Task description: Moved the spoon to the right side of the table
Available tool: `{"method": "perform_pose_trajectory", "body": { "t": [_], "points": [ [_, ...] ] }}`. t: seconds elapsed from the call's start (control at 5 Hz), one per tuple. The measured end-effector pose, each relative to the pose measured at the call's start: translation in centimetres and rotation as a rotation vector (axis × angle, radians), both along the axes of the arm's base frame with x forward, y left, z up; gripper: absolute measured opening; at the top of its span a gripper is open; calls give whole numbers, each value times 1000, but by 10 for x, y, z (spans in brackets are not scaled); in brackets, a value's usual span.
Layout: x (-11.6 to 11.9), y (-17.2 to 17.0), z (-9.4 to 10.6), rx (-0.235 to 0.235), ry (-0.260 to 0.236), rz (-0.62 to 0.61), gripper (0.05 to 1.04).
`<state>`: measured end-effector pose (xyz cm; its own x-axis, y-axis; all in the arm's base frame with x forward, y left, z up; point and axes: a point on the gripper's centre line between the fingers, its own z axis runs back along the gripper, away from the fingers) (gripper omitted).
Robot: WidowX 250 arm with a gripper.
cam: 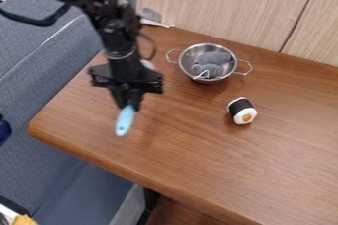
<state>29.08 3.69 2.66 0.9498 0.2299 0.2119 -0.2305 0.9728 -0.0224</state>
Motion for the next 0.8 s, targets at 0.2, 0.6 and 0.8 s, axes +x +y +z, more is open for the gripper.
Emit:
{"method": "perform_pose_trajectory", "body": {
  "t": [0.2,0.6,0.8],
  "points": [
    [7,-50,6,-34,-24,-147,220],
    [7,-148,18,-75,-97,-492,220],
    [1,-174,5,-60,-66,-602,220]
  ]
}}
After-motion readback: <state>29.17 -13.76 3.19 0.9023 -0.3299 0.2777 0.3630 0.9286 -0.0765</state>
